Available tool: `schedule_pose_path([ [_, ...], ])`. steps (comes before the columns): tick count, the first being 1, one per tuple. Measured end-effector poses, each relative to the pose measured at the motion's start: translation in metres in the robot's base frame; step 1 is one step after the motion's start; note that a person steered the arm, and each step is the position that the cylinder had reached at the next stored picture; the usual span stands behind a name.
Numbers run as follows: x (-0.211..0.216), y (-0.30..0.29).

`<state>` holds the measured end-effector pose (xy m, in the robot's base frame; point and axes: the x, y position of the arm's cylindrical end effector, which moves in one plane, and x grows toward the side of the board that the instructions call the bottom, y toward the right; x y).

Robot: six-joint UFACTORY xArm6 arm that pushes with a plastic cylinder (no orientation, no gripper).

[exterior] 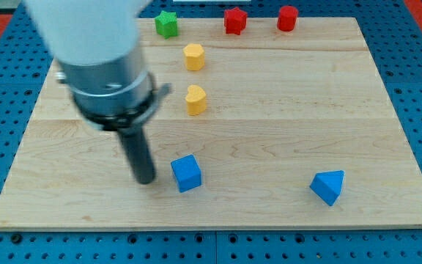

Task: Push the yellow heart above the blue cube

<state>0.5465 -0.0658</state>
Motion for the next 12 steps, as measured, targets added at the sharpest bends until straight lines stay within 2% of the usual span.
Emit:
schedule_pose_path([
  [1,0.0,0.088],
  [2,-0.001,0.15],
  [4,-0.016,0.063],
  [7,-0.06,0.03],
  [8,-0.072,-0.006],
  [10,-0.135,-0.049],
  [11,-0.139,0.029],
  [12,-0.145,0.081],
])
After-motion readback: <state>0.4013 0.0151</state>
